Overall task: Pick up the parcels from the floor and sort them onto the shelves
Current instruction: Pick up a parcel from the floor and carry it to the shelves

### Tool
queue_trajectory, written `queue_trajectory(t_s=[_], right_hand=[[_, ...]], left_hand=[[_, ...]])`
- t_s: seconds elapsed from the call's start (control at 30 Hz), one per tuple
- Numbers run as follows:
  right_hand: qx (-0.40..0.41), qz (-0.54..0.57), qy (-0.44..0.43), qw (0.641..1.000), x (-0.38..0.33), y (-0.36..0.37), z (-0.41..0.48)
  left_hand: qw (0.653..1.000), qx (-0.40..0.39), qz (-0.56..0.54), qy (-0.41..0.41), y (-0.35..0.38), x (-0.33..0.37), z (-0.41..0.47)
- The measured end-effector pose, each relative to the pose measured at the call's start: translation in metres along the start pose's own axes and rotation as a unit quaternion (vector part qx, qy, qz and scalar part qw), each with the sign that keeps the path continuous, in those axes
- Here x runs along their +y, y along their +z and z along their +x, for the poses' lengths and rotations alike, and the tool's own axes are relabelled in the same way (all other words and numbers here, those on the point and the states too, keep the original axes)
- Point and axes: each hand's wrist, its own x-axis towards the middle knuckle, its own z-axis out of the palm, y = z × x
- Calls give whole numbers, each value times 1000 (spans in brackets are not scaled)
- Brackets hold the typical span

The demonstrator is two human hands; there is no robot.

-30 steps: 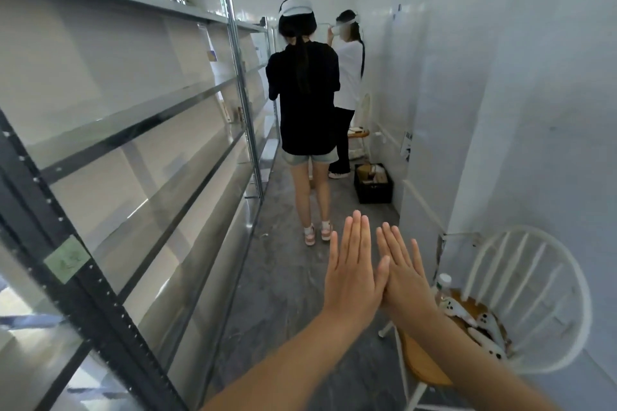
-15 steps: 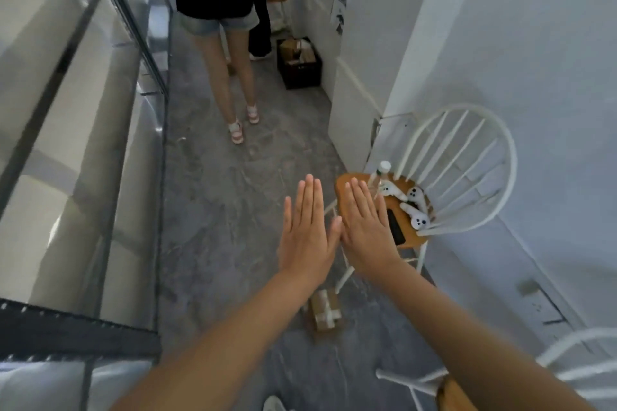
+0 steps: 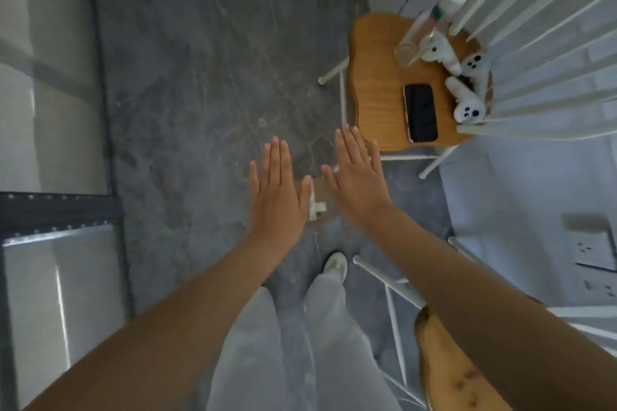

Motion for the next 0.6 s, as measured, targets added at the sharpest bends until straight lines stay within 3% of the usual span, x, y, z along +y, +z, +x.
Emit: queue_trajectory(t_s=[0.37,0.6], right_hand=[[-154,-5,24,988,71,233,54],[-151,156,101,971,86,343,93]], left_hand=[[997,-52,-40,-32,217,-38,41],[983,-87,-137,-82,318,-124,69]])
